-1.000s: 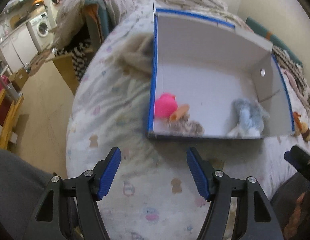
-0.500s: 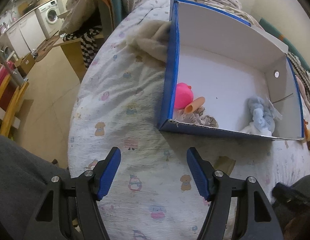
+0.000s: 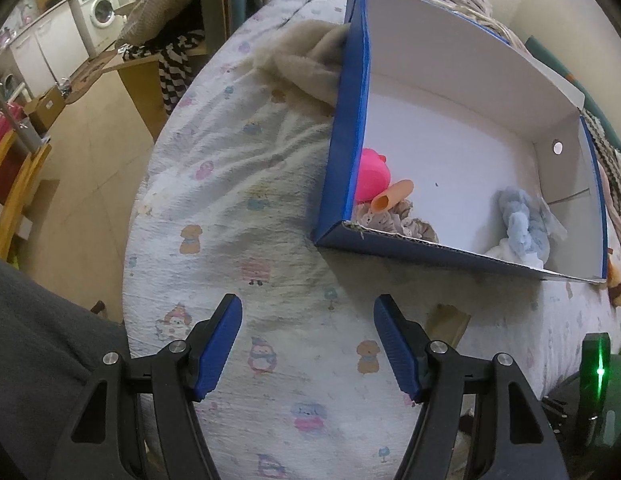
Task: Organize soft objects
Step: 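Lower the right tool onto the white lace scrunchie and grasp it, then lift the lace scrunchie with the right tool while the left tool grasps a beige flat piece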
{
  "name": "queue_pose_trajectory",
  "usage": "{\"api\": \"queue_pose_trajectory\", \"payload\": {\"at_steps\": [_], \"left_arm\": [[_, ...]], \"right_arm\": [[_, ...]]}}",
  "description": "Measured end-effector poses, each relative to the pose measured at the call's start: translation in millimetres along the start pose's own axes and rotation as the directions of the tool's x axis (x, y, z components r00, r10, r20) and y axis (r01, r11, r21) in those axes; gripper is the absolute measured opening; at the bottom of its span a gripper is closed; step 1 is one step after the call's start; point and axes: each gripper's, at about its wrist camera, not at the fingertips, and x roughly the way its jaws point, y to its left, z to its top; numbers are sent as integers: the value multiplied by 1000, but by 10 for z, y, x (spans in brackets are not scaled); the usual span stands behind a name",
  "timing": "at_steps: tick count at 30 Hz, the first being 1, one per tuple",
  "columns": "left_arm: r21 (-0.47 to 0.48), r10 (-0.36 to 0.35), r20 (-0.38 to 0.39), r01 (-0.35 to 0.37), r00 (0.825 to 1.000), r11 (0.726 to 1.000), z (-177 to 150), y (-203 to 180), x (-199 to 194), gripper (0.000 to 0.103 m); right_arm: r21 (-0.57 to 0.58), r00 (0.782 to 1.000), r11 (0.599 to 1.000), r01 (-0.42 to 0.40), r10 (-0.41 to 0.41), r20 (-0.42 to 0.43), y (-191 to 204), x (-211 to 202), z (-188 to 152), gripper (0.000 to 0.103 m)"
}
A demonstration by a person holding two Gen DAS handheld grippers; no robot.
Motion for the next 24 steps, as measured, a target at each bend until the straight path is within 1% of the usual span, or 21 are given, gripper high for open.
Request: {"api": "queue_pose_trajectory", "payload": {"at_steps": [1,2,3,4,7,9,11,12,14,15,16,17,20,21,22,24], "left_arm": [[1,-2,-4,2,1000,1000,-2,-5,7,66],[2,-3,-6,3,1000,1000,-5,-12,10,66],[4,-4,-8,4,1000,1000,-8,-19,13,66],[8,-6,-11,6,1000,1000,-14,-28,16,66],[31,-7,-18,7,1000,999,-33,-77,33,66],[46,-7,-21,8,1000,999,-45,-113,42,66],[77,-10,-26,12,1000,997,-66,-182,59,66],[92,-9,-28,12,1000,996,-77,-220,70,66],[129,-18,-37,22,999,991,-98,-321,105,65],[149,-24,-45,30,999,988,-105,-386,131,65],[177,-34,-59,43,998,983,-115,-469,167,65],[224,-45,-93,65,995,972,-128,-593,227,65],[335,-80,-164,132,983,933,-180,-908,347,65],[351,-85,-170,141,982,925,-191,-975,371,66],[371,-91,-179,153,980,916,-203,-1061,412,65],[395,-82,-192,153,978,906,-219,-1171,498,65]], "right_arm": [[-9,1000,1000,22,-22,10,15,-7,1,47],[-19,1000,1000,22,-22,20,32,-28,-1,40],[-25,999,1000,3,-2,35,44,-56,-1,27],[-26,999,1000,-9,10,51,56,-88,9,23],[-40,991,997,-64,69,119,93,-216,23,22],[-46,976,993,-107,114,184,82,-360,29,21],[-53,942,984,-167,175,286,36,-564,25,21],[-46,919,982,-186,190,345,-2,-674,13,21],[-16,890,979,-205,193,414,-85,-782,2,22],[14,881,977,-213,186,435,-139,-804,13,22],[37,878,975,-217,179,443,-180,-799,18,22],[54,879,973,-223,177,443,-213,-783,26,22],[70,879,967,-245,191,437,-252,-784,50,22],[69,877,967,-247,193,440,-244,-797,42,22],[67,876,966,-248,194,442,-202,-721,31,22],[71,875,966,-248,192,444,-218,-711,-6,22]]}}
